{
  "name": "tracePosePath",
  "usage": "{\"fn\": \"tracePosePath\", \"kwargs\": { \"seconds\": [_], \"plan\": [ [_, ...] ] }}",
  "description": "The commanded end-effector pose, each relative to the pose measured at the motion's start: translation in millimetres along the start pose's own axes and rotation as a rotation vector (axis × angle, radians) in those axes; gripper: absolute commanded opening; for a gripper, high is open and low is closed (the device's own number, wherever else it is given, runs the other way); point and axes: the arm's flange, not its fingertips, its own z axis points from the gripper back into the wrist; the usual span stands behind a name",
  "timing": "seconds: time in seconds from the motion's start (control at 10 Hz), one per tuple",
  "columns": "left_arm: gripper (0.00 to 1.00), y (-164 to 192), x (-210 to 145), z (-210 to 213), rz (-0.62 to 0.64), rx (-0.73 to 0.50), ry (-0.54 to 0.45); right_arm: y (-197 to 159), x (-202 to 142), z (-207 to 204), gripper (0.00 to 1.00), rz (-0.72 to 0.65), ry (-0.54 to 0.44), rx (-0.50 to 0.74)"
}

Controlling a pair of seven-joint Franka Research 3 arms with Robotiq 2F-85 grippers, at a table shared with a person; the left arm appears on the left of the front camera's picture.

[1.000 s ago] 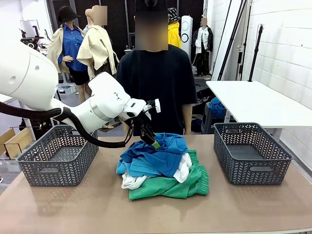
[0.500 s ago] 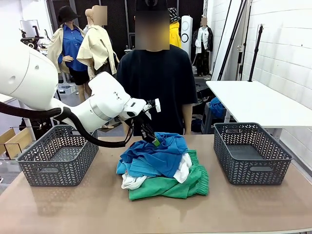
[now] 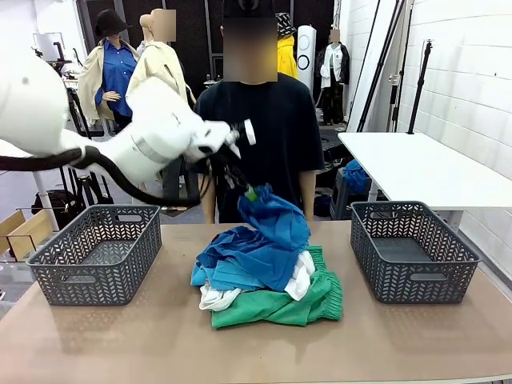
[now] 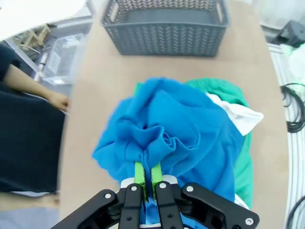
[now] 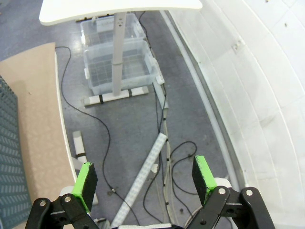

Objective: Sort the tops and bottoms.
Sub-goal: Lift clothes from the center of the table with your left hand.

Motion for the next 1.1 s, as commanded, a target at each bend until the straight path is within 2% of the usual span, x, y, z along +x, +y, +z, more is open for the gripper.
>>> {"fn": "tracePosePath", "kwargs": {
  "seconds": [0.0, 0.1, 0.4, 0.6, 0.7, 1.0],
  "plan": [
    [0.00, 9, 38, 54, -0.086, 0.156, 0.018, -2, 2, 0, 1.00, 0.006, 0.007, 0.000],
    [0.00, 17, 70, 86, -0.134, 0.233, 0.019, -2, 2, 0, 1.00, 0.006, 0.007, 0.000],
    [0.00, 26, 165, 175, -0.169, 0.336, -0.045, -2, 2, 0, 1.00, 0.006, 0.007, 0.000],
    [0.00, 19, 227, 240, -0.179, 0.488, -0.085, -2, 2, 0, 1.00, 0.006, 0.007, 0.000],
    [0.00, 13, 252, 269, -0.186, 0.561, -0.096, -2, 2, 0, 1.00, 0.006, 0.007, 0.000],
    [0.00, -8, 296, 315, -0.142, 0.653, -0.115, -2, 2, 0, 1.00, 0.006, 0.007, 0.000]
  ]
}}
